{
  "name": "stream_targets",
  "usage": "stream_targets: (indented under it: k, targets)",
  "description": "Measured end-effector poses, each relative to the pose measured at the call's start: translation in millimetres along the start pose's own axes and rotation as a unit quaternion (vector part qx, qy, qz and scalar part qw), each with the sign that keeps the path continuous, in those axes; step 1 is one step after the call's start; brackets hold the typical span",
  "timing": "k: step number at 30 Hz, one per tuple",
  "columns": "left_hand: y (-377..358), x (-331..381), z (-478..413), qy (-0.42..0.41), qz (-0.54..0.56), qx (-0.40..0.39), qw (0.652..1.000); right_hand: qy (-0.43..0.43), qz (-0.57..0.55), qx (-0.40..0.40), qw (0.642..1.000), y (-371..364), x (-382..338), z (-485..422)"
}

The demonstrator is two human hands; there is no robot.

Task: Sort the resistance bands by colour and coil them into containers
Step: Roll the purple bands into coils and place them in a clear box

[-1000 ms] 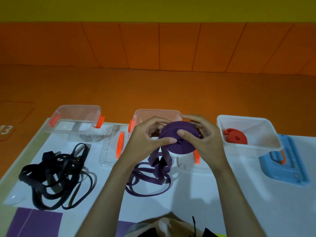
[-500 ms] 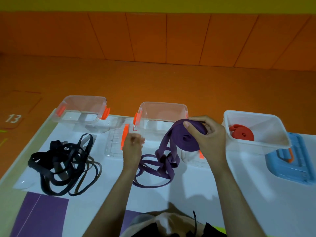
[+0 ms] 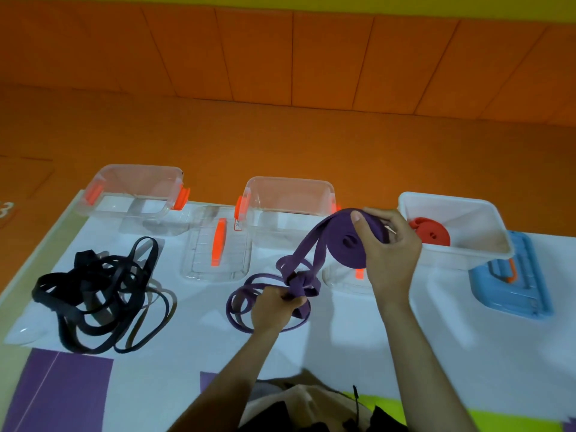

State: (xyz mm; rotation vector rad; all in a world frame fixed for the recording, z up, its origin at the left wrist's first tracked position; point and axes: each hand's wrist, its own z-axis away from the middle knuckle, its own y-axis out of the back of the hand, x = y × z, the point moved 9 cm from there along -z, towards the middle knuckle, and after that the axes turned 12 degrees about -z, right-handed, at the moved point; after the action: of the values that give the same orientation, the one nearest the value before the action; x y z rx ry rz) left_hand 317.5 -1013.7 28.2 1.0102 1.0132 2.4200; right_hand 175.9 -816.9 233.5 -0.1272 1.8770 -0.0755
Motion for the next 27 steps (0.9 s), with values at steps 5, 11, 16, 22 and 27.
stream_targets:
  k: [5,11,16,22,27]
  targets:
    - [36,19,4,-0.095,-0.005,-0.016,0.995,0.028,0.058,-0.026,0.998,-9,10,7]
    - [78,32,29,-0.179,0.074,-0.085,0.977,0.041,0.122,-0.073,0.989,-28,34,18]
    - [120,27,41,-0.189,0.103,-0.081,0.973,0.038,0.144,-0.072,0.986,-31,43,21]
    - [156,6,30,-0.153,-0.021,0.024,0.988,0.033,0.144,-0.069,0.987,-29,39,21]
    - [138,12,22,-0.161,-0.005,-0.054,0.985,0.024,0.111,-0.096,0.989,-34,29,26]
